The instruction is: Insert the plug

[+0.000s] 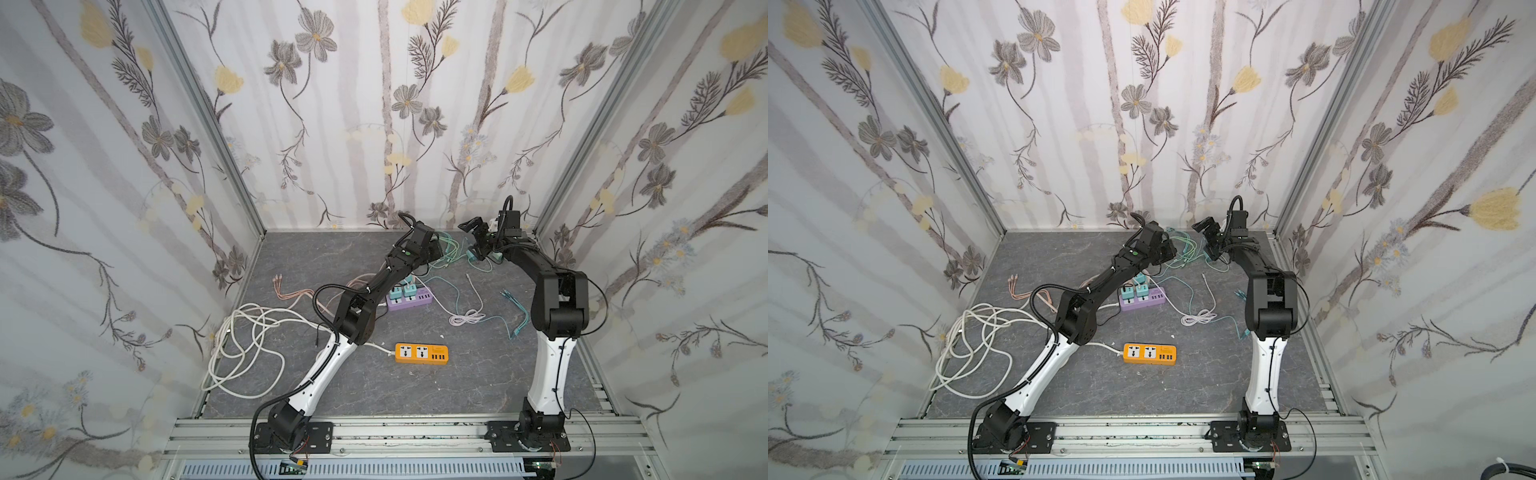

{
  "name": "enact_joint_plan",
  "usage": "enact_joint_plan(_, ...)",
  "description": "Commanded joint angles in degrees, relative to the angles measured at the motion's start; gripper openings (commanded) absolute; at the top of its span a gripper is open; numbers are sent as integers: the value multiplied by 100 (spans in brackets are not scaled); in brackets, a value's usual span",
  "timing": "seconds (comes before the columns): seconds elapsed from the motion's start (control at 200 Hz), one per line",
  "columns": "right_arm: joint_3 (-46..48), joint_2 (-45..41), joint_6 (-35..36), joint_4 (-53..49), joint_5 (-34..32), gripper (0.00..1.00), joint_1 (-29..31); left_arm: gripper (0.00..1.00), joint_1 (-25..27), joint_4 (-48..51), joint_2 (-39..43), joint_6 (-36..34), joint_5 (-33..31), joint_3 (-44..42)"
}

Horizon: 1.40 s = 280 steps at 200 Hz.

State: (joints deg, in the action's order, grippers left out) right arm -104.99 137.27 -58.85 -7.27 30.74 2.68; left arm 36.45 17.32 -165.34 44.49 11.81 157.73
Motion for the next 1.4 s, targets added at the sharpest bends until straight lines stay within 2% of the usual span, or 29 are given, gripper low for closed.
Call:
enact_joint_plan(0.0, -1137, 674, -268, -476, 362, 99, 188, 9, -44, -347, -145, 237, 7, 82)
enact_joint_plan(0.095, -2042, 1334, -330, -1167, -8, 99, 356, 8, -96, -395, -268, 334, 1, 107)
enact_joint_plan(0.17, -2362, 1686, -558, -1420, -341, 99, 432, 8, -132, -366, -328, 363, 8, 111)
enact_joint_plan(0.335, -2392, 2059, -1498, -1791, -781, 99, 470, 7, -202, -212, -361, 350, -12, 103)
enact_joint_plan(0.485, -2228, 1765, -1800, -2564, -1443, 99, 499, 7, -214, -128, -352, 372, 50, -18)
enact_joint_plan(0.749, 193, 448, -2463, -1622, -1154, 99, 444, 6, -109, 127, -20, 196, 536, -192)
enact_joint_plan(0.979, 2804, -1053, -2519, -691, -1429, 99, 379, 8, 372, 325, 968, -439, 656, -1675)
enact_joint_plan(1.124, 4191, -1764, -2386, -91, -1525, 99, 299, 7, 670, 647, 1316, -799, 696, -2012)
enact_joint_plan(1.234, 4670, -2128, -1996, 509, -1220, 99, 268, 9, 907, 749, 1828, -1271, 587, -2220)
enact_joint_plan(1.309, 4519, -2366, -1425, 114, -1220, 99, 290, 14, 1028, 836, 2225, -1560, 368, -2368)
enact_joint_plan(1.394, 4396, -2684, -959, -431, -1590, 99, 321, 22, 1090, 828, 2637, -1768, 72, -2650)
